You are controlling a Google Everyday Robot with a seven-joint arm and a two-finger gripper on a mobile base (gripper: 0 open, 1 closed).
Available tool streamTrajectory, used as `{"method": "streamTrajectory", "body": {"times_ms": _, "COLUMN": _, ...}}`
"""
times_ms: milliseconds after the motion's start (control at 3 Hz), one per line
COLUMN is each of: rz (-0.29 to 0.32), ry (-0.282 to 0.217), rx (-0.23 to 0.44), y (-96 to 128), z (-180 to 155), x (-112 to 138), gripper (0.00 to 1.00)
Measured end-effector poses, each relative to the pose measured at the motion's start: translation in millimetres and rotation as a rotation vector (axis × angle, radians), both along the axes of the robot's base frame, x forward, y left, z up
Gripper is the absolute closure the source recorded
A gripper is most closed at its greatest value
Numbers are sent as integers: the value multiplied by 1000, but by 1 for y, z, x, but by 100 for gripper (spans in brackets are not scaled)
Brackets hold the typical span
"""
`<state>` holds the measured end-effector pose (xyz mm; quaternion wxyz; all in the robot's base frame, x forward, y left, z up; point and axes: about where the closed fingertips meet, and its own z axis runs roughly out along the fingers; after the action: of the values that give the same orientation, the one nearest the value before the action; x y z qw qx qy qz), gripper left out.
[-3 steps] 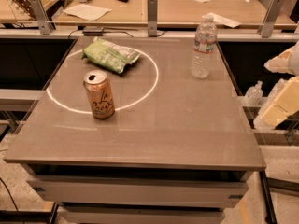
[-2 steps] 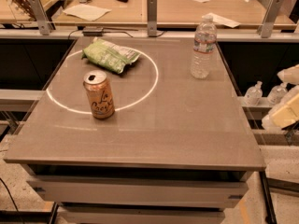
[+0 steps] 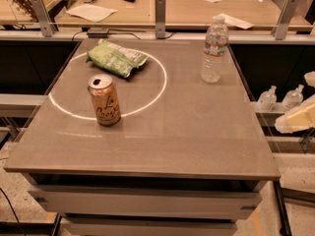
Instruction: Knock water bottle over
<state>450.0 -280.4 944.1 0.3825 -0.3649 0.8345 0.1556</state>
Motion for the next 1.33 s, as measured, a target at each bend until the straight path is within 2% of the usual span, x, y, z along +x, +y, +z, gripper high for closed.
{"method": "streamTrajectory", "body": {"times_ms": 333, "rz": -68, "ry": -28, "rx": 26, "y": 0, "z": -14, "x": -4, "gripper": 0}}
{"method": "streamTrajectory", "body": {"times_ms": 667, "rz": -68, "ry": -28, "rx": 26, "y": 0, "z": -14, "x": -4, "gripper": 0}}
{"method": "streamTrajectory", "body": {"times_ms": 1000, "rz": -83, "ry": -34, "rx": 49, "y": 6, "z": -12, "x": 11, "gripper": 0}}
{"method": "streamTrajectory", "body": {"times_ms": 1333, "rz": 10, "ry": -71, "rx": 103, "y": 21, "z": -5, "x": 32, "gripper": 0}}
